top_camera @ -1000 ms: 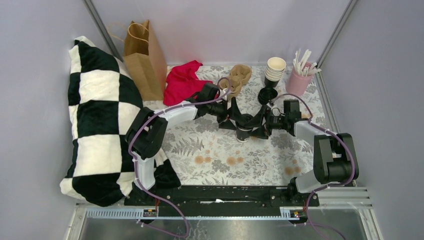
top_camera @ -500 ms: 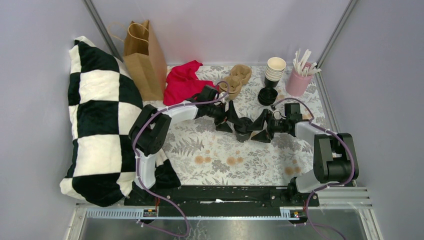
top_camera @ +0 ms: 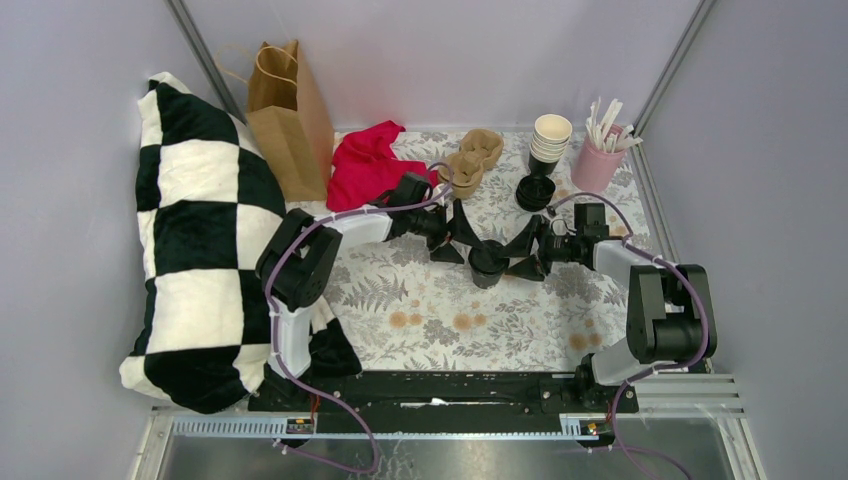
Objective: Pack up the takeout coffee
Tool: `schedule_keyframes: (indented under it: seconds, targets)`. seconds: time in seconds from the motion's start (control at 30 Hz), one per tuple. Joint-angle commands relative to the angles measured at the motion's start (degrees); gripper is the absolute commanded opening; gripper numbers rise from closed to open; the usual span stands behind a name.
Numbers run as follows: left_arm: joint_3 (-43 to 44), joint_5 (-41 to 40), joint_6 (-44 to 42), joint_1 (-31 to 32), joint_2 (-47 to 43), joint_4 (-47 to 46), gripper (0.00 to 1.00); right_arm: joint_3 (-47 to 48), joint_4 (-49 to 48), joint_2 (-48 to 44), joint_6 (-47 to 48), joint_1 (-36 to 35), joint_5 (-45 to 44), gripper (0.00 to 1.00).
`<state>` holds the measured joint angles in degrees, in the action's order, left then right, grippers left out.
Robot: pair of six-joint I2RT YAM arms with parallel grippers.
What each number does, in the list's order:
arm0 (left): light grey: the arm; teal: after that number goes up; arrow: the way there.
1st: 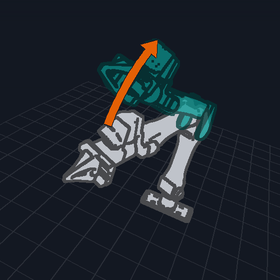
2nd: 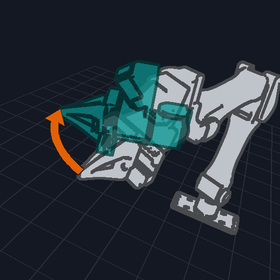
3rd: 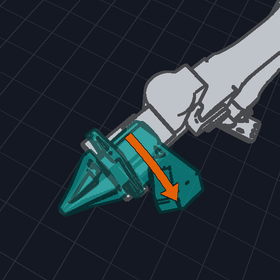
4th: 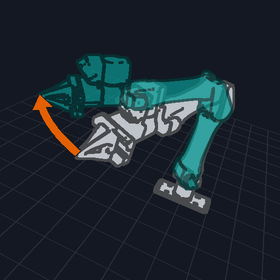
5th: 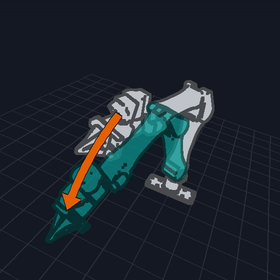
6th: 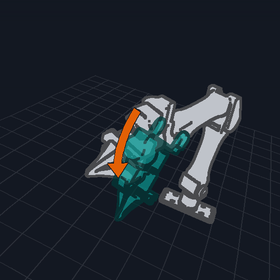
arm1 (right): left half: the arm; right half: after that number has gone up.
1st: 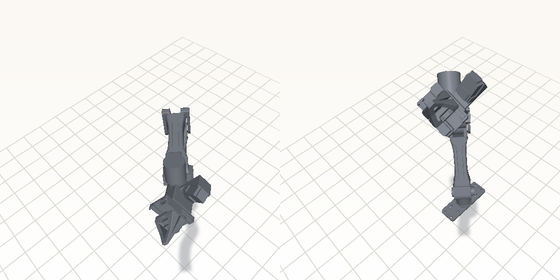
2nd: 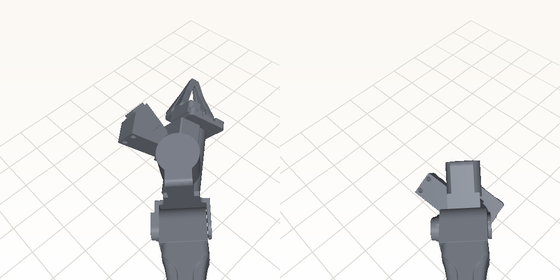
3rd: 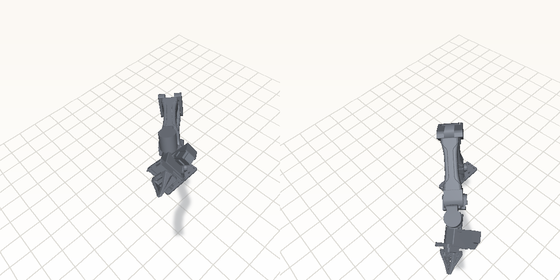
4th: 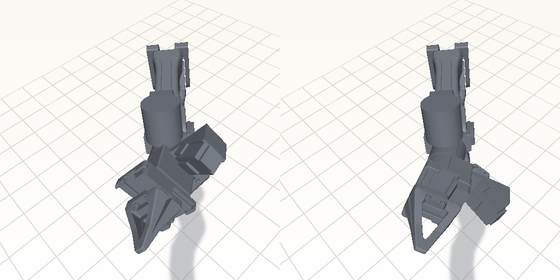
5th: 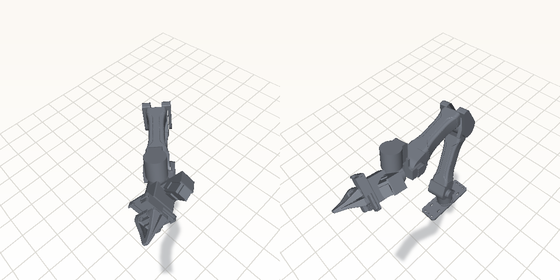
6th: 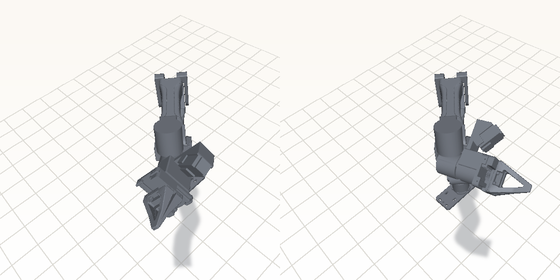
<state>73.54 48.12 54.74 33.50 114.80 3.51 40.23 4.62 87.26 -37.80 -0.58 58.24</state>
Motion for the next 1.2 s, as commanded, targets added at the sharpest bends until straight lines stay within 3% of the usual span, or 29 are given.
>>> schedule_keyframes:
  seconds: [0.0, 0.17, 0.23, 0.33, 0.5, 0.77, 0.97, 1.17]
  targets:
    - [-3.5, -0.6, -1.1, -0.4, -2.6, -2.2, 0.76, -2.6, -3.3, 0.9, -0.1, 0.3, 1.5, 0.71]
    - [-9.7, -2.5, -2.4, -0.4, -2.2, -3.3, 0.68, -10.0, -13.6, 3.8, -4.5, 0.2, 1.4, 0.68]
    - [-10.9, -2.3, -2.1, -0.4, -2.3, -4.5, 0.68, -10.4, -13.3, 5.3, -3.7, 0.2, 1.5, 0.67]
    - [-9.4, -2.3, -2.5, -0.4, -4.1, -3.7, 0.71, -8.2, -8.7, 1.9, -1.7, 0.3, 0.7, 0.68]
    - [-4.7, -1.4, -2.9, -0.3, -6.5, -0.6, 0.80, 1.3, 7.0, -2.1, 4.9, 0.2, -2.2, 0.74]
    - [1.3, -3.2, -7.6, -0.3, -11.0, 8.5, 0.91, 11.5, 24.1, -6.0, 13.0, -0.2, -9.8, 0.91]
    - [4.2, -12.2, -15.0, -0.4, -18.0, 21.2, 0.93, 26.4, 40.8, -7.8, 21.0, -9.8, -29.9, 0.99]
    - [1.6, -19.0, -16.4, -0.4, -30.8, 24.5, 0.97, 40.6, 51.2, -3.2, 22.8, -24.3, -53.0, 1.00]
